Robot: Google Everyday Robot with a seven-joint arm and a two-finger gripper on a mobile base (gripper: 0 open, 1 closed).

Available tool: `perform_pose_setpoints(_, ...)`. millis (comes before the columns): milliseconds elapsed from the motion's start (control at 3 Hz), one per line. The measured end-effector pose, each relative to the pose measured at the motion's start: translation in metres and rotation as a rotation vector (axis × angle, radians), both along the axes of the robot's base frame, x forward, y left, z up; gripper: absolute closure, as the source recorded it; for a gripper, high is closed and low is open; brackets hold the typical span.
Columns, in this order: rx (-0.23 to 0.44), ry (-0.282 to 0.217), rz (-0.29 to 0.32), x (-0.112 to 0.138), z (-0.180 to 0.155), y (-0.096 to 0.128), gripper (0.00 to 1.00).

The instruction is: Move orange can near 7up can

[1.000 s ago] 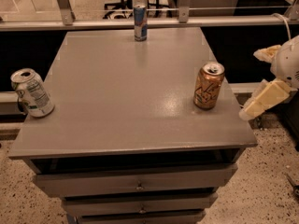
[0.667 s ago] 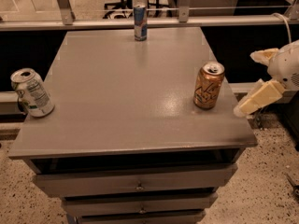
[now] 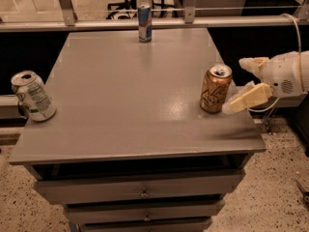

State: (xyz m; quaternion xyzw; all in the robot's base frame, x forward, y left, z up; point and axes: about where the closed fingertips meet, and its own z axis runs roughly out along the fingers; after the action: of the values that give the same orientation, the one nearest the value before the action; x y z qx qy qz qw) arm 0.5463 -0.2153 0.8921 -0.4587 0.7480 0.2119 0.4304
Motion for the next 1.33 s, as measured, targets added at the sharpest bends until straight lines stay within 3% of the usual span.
perform_pose_setpoints(333, 0.138, -0.004, 0.027, 0.008, -0.005, 0.02, 0.23)
perform_pose_setpoints(1000, 0.255, -0.015, 0.072, 0.011, 0.009, 0.043, 0.69)
perform_pose_setpoints(1333, 0.291, -0.093, 0.121, 0.008, 0.051, 0.057, 0.93)
